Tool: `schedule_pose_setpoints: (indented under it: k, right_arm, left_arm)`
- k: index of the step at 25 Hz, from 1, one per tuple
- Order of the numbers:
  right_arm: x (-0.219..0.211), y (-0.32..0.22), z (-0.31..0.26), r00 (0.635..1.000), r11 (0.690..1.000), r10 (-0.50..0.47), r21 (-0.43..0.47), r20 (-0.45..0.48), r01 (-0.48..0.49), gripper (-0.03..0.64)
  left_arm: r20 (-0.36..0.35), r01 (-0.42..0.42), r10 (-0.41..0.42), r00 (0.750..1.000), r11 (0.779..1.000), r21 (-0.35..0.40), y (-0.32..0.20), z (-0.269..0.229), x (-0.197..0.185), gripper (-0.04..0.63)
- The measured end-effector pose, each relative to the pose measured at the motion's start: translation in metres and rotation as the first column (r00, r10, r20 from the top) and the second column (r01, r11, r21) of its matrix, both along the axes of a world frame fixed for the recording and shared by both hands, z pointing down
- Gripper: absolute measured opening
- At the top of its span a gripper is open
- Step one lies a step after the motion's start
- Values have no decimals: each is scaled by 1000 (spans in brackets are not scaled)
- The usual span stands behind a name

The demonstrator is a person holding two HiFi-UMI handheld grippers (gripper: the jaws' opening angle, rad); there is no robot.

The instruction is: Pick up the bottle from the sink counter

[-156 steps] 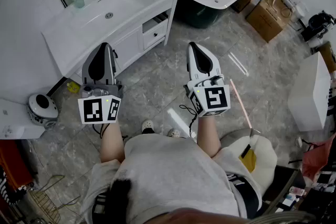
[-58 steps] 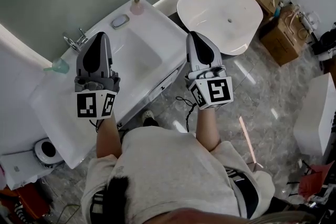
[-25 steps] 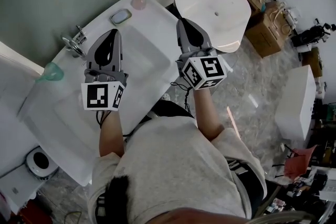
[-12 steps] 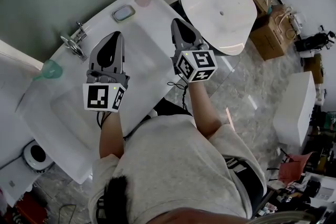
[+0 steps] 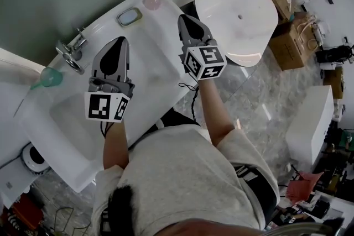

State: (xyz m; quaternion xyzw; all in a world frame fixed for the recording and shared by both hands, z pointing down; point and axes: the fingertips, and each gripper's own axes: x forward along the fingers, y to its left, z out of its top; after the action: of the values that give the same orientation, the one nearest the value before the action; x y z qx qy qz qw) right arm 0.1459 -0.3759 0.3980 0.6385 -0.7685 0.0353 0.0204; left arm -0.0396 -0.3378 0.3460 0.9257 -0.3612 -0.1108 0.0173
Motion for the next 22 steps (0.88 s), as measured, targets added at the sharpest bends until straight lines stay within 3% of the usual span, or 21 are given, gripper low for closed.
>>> schedule_pose_setpoints:
  k: [11,22]
  right_arm:
    - [27,-75,12,993,993,-112,-26,-24,111,58]
    - [12,-154,61,962,959,-266,-119,-61,258,104]
  left_arm:
    - [28,80,-81,996,997,13,-27,-2,25,8]
    - [71,175,-177,982,984,24,-58,0,32,8]
